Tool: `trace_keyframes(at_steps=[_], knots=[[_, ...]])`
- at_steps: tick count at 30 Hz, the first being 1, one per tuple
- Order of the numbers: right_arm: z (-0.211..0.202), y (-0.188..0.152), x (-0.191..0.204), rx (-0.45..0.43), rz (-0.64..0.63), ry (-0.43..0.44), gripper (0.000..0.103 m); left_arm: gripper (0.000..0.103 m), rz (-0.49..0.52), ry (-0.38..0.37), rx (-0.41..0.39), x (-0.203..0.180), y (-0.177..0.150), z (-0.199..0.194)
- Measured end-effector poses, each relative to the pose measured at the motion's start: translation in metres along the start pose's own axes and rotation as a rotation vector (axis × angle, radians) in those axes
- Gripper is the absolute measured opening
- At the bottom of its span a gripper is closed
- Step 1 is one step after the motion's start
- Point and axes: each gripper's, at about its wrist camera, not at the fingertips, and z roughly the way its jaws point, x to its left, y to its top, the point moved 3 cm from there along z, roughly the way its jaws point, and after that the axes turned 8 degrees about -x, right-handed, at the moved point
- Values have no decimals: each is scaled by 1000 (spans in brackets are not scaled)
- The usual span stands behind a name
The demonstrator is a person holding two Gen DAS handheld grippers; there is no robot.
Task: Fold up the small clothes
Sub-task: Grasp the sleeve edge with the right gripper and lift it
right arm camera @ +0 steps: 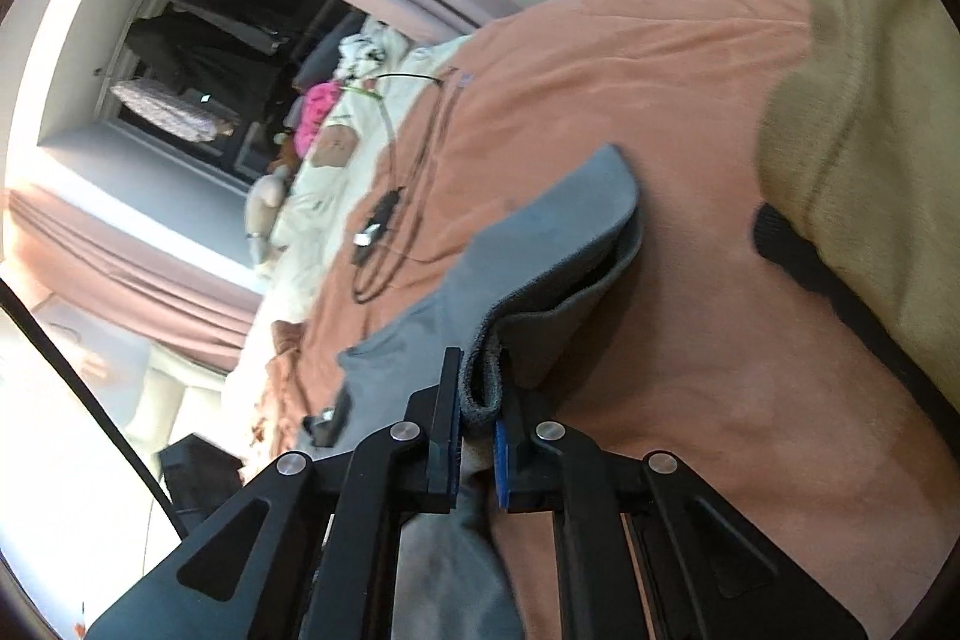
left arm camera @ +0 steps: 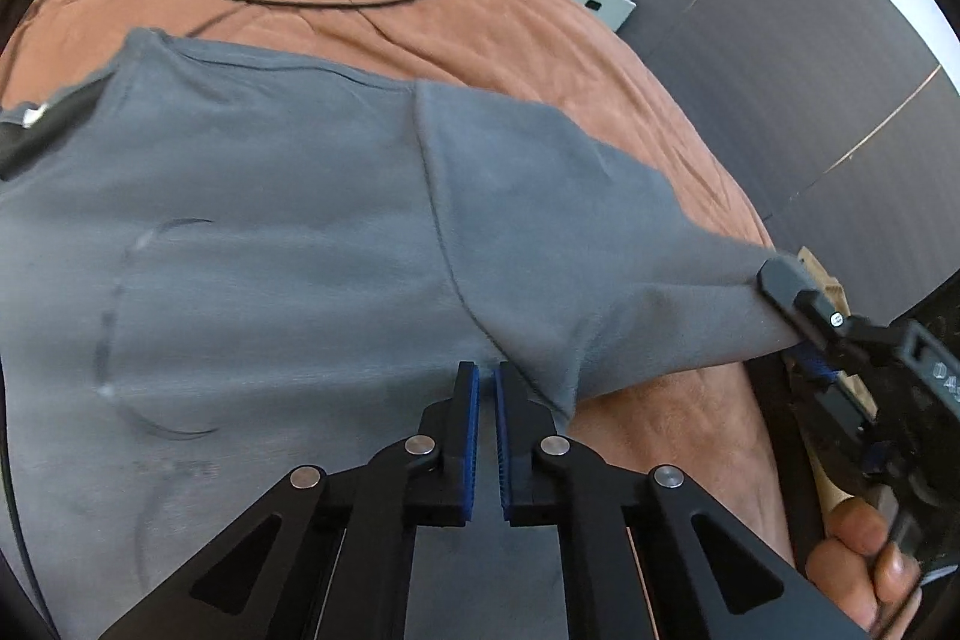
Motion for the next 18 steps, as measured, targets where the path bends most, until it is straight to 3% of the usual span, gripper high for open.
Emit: trace_keyframes(at_steps=[7, 16, 18], knots=[[0, -7, -9, 20, -3, 126, 3, 4, -29, -19, 34, 3, -3, 17], [11, -14, -14, 90, 2, 245, 3, 2, -72, -51, 32, 5, -4, 26], [13, -14, -13, 95, -31, 239, 3, 1, -105, -68, 32, 8, -4, 28]])
